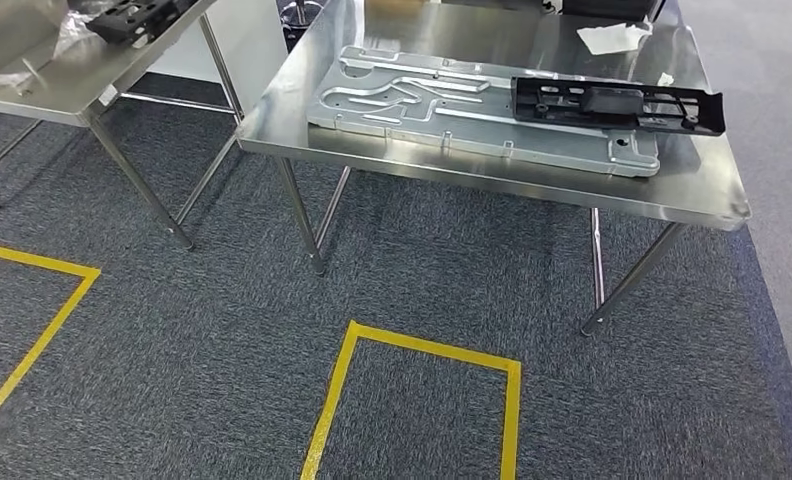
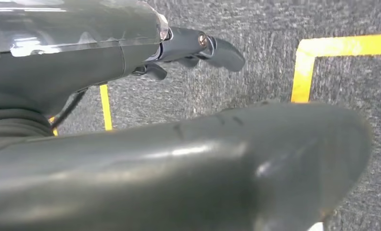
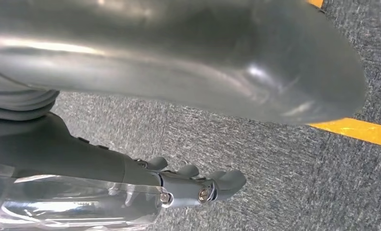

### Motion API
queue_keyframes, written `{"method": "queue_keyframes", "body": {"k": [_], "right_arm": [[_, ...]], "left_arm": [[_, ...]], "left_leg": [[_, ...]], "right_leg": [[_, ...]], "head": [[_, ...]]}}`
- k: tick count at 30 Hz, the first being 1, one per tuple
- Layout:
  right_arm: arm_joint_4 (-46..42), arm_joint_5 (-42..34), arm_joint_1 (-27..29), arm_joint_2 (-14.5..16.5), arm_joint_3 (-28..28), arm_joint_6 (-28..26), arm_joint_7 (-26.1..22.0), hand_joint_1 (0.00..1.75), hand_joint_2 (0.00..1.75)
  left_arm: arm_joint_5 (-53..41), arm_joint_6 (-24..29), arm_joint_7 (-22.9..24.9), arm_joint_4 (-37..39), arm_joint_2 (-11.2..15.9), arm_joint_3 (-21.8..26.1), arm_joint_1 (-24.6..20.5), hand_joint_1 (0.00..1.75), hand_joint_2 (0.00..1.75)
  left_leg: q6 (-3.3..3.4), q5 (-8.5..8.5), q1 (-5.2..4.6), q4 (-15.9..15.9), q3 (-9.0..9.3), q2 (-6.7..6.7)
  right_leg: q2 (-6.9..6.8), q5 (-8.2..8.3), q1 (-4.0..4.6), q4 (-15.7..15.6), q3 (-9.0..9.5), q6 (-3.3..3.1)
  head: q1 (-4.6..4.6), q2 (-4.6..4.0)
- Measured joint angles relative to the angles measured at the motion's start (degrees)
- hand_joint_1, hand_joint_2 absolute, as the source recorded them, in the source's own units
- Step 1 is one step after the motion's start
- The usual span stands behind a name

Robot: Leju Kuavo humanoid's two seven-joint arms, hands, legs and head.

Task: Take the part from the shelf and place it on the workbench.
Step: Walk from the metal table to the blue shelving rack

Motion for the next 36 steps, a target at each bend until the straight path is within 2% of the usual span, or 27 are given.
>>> {"method": "queue_keyframes", "body": {"k": [3, 4, 6, 8, 9, 10, 11, 12, 13, 15, 17, 19, 20, 21, 22, 24, 25, 26, 27, 28, 29, 31, 32, 33, 34, 35, 36], "right_arm": [[0.0, -0.4, 0.0, 0.0, 0.0, 0.9, 0.4, 0.00, 0.00], [0.0, -0.5, 0.0, 0.0, 0.0, 1.1, 0.5, 0.00, 0.00], [0.0, -0.6, 0.0, 0.0, 0.0, 1.6, 0.6, 0.00, 0.00], [0.0, -0.5, 0.1, 0.2, 0.1, 2.2, 0.9, 0.00, 0.00], [0.1, -0.5, 0.2, 0.4, 0.1, 2.5, 1.1, 0.00, 0.00], [0.2, -0.4, 0.2, 0.5, 0.1, 2.8, 1.3, 0.00, 0.00], [0.2, -0.4, 0.2, 0.7, 0.2, 3.1, 1.5, 0.00, 0.00], [0.2, -0.4, 0.2, 0.7, 0.2, 3.3, 1.7, 0.00, 0.00], [0.3, -0.3, 0.2, 0.7, 0.2, 3.4, 1.9, 0.00, 0.00], [0.3, -0.3, 0.2, 0.7, 0.3, 3.6, 2.0, 0.00, 0.00], [0.3, 0.0, 0.3, 0.7, 0.4, 3.7, 2.2, 0.00, 0.00], [0.3, 0.4, 0.5, 0.7, 0.6, 4.0, 2.5, 0.00, 0.00], [0.3, 0.5, 0.5, 0.7, 0.6, 4.1, 2.6, 0.00, 0.00], [0.3, 0.7, 0.5, 0.7, 0.7, 4.2, 2.7, 0.00, 0.00], [0.3, 0.8, 0.4, 0.7, 0.8, 4.3, 2.7, 0.00, 0.00], [0.3, 0.9, 0.4, 0.9, 1.1, 4.5, 2.6, 0.00, 0.00], [0.3, 1.0, 0.5, 1.0, 1.2, 4.6, 2.6, 0.00, 0.00], [0.3, 1.1, 0.5, 1.0, 1.3, 4.8, 2.5, 0.00, 0.00], [0.3, 1.2, 0.5, 1.0, 1.4, 4.9, 2.5, 0.00, 0.00], [0.3, 1.2, 0.3, 0.9, 1.4, 5.0, 2.4, 0.00, 0.00], [0.3, 1.3, 0.3, 0.9, 1.5, 5.1, 2.4, 0.00, 0.00], [0.3, 1.3, 0.3, 0.8, 1.5, 5.0, 2.5, 0.00, 0.00], [0.4, 1.3, 0.5, 0.8, 1.5, 5.0, 2.5, 0.00, 0.00], [0.4, 1.3, 0.6, 0.7, 1.5, 4.9, 2.5, 0.00, 0.00], [0.4, 1.3, 0.7, 0.6, 1.5, 4.8, 2.6, 0.00, 0.00], [0.4, 1.2, 0.8, 0.5, 1.5, 4.8, 2.7, 0.00, 0.00], [0.5, 1.2, 0.9, 0.4, 1.5, 4.7, 2.8, 0.00, 0.00]], "left_arm": [[-0.4, -0.3, 0.2, 0.0, 0.0, -0.1, -0.1, 0.00, 0.00], [-0.5, -0.4, 0.3, 0.0, 0.1, -0.1, -0.1, 0.00, 0.00], [-0.6, -0.6, 0.3, 0.0, 0.1, -0.2, -0.1, 0.00, 0.00], [-0.6, -0.8, 0.3, 0.0, 0.2, -0.3, -0.1, 0.00, 0.00], [-0.7, -0.8, 0.3, -0.1, 0.4, -0.3, -0.1, 0.00, 0.00], [-0.7, -0.8, 0.2, -0.1, 0.6, -0.4, -0.2, 0.00, 0.00], [-0.7, -0.8, 0.2, -0.1, 0.7, -0.5, -0.2, 0.00, 0.00], [-0.7, -0.8, 0.2, -0.1, 0.6, -0.5, -0.2, 0.00, 0.00], [-0.7, -0.8, 0.2, -0.1, 0.5, -0.6, -0.1, 0.00, 0.00], [-0.7, -0.7, 0.2, -0.1, 0.5, -0.6, 0.1, 0.00, 0.00], [-0.7, -0.7, 0.2, -0.1, 0.5, -0.6, 0.0, 0.00, 0.00], [-0.7, -0.7, 0.2, -0.1, 0.5, -0.6, -0.1, 0.00, 0.00], [-0.6, -0.7, 0.3, -0.1, 0.5, -0.7, 0.0, 0.00, 0.00], [-0.6, -0.7, 0.3, -0.1, 0.5, -0.7, 0.1, 0.00, 0.00], [-0.5, -0.7, 0.3, -0.1, 0.5, -0.7, 0.2, 0.00, 0.00], [-0.2, -0.6, 0.5, -0.1, 0.7, -0.6, 0.3, 0.00, 0.00], [0.0, -0.6, 0.5, -0.2, 0.7, -0.6, 0.2, 0.00, 0.00], [0.1, -0.5, 0.6, -0.2, 0.7, -0.6, 0.1, 0.00, 0.00], [0.2, -0.5, 0.7, -0.2, 0.7, -0.6, 0.2, 0.00, 0.00], [0.2, -0.4, 0.9, -0.2, 0.6, -0.5, 0.3, 0.00, 0.00], [0.3, -0.4, 1.0, -0.2, 0.5, -0.5, 0.4, 0.00, 0.00], [0.3, -0.3, 1.3, -0.2, 0.3, -0.4, 0.5, 0.00, 0.00], [0.3, -0.3, 1.3, -0.2, 0.2, -0.3, 0.5, 0.00, 0.00], [0.3, -0.3, 1.4, -0.2, 0.0, -0.3, 0.3, 0.00, 0.00], [0.3, -0.3, 1.4, -0.2, -0.1, -0.3, 0.3, 0.00, 0.00], [0.3, -0.3, 1.5, -0.2, -0.3, -0.2, 0.3, 0.00, 0.00], [0.3, -0.3, 1.5, -0.2, -0.4, -0.2, 0.3, 0.00, 0.00]], "left_leg": [[-0.90, 1.24, 0.97, -1.9, 0.72, -0.45], [-1.44, 1.15, 1.33, -1.6, 0.49, -0.76], [-2.82, 0.61, 2.39, -0.4, -0.19, -1.69], [-5.00, -0.67, 3.60, 2.4, -1.66, -2.84], [-6.00, -1.46, 3.98, 4.0, -2.55, -3.38], [-6.90, -2.08, 4.11, 5.3, -3.38, -3.81], [-7.40, -2.32, 3.99, 5.9, -3.88, -4.12], [-7.71, -2.29, 4.14, 6.2, -4.19, -4.47], [-7.92, -2.06, 4.22, 6.0, -4.32, -4.54], [-7.49, -3.09, 4.16, 8.0, -5.48, -2.50], [-6.25, -6.75, 3.28, 15.0, -8.77, 0.59], [-5.07, -10.26, 2.09, 23.2, -12.41, 1.54], [-4.31, -10.79, 1.43, 25.3, -13.07, 1.61], [-3.26, -10.29, 0.68, 24.9, -12.54, 1.66], [-1.91, -8.99, -0.19, 22.4, -10.87, 1.92], [1.48, -6.65, -2.36, 14.6, -6.37, 4.75], [2.56, -6.11, -3.23, 11.6, -4.83, 6.21], [3.18, -6.03, -3.86, 10.0, -4.08, 7.28], [3.20, -6.05, -4.07, 9.4, -3.98, 7.29], [2.91, -5.65, -4.08, 8.8, -3.86, 6.49], [2.61, -5.12, -3.90, 8.2, -3.58, 5.77], [2.19, -3.99, -3.32, 6.8, -3.05, 4.33], [2.10, -3.62, -3.10, 6.5, -3.00, 3.67], [2.16, -3.45, -2.98, 6.5, -3.11, 2.87], [2.16, -3.36, -2.88, 6.5, -3.21, 2.06], [2.14, -3.34, -2.82, 6.6, -3.23, 1.19], [2.06, -3.37, -2.75, 6.7, -3.17, 0.32]], "right_leg": [[0.00, -5.02, -0.53, 8.6, -3.83, 0.84], [-0.02, -5.69, -1.06, 10.7, -4.82, 1.35], [0.00, -4.10, -2.23, 9.7, -4.11, 2.71], [1.42, -1.64, -3.41, 4.3, -1.31, 4.66], [2.49, -1.33, -3.69, 2.9, -0.69, 4.62], [3.31, -1.52, -3.87, 2.6, -0.63, 4.06], [3.68, -2.03, -3.68, 3.8, -1.23, 2.93], [3.19, -2.16, -3.66, 4.2, -1.51, 1.57], [2.45, -2.24, -3.50, 4.7, -1.76, 0.80], [1.03, -2.11, -2.89, 4.9, -2.05, -0.30], [-0.43, -1.89, -2.06, 4.8, -2.32, -0.96], [-2.09, -1.78, -1.01, 4.8, -2.63, -1.40], [-2.91, -1.77, -0.40, 4.8, -2.75, -1.65], [-3.67, -1.79, 0.25, 4.7, -2.79, -1.91], [-4.37, -1.82, 0.88, 4.7, -2.76, -2.13], [-5.75, -1.92, 1.73, 4.7, -2.55, -2.45], [-6.38, -1.95, 1.87, 4.6, -2.47, -2.48], [-7.06, -1.95, 1.81, 4.6, -2.40, -2.42], [-7.76, -1.93, 1.78, 4.5, -2.33, -2.28], [-8.31, -1.88, 1.60, 4.3, -2.18, -2.07], [-7.92, -1.99, 1.47, 4.4, -2.03, -1.78], [-4.74, -3.62, 1.17, 6.5, -2.79, -1.11], [-2.69, -5.20, 0.95, 9.2, -4.03, -0.78], [-1.43, -6.94, 0.77, 12.6, -5.71, -0.48], [-0.88, -8.18, 0.62, 15.8, -7.30, -0.18], [-0.70, -8.42, 0.51, 17.8, -8.31, 0.08], [-0.61, -7.45, 0.41, 17.7, -8.40, 0.27]], "head": [[0.01, 0.00], [0.01, 0.00], [0.00, 0.00], [0.02, 0.00], [0.08, 0.00], [0.09, 0.00], [0.10, 0.00], [0.09, 0.00], [0.05, 0.00], [0.05, 0.00], [0.05, 0.00], [0.04, 0.00], [0.04, 0.00], [0.04, 0.00], [0.04, 0.00], [0.06, 0.01], [0.07, 0.01], [0.08, 0.01], [0.08, 0.00], [0.08, 0.00], [0.09, 0.00], [0.09, 0.00], [0.10, 0.01], [0.10, 0.01], [0.10, 0.01], [0.10, 0.01], [0.10, 0.00]]}}
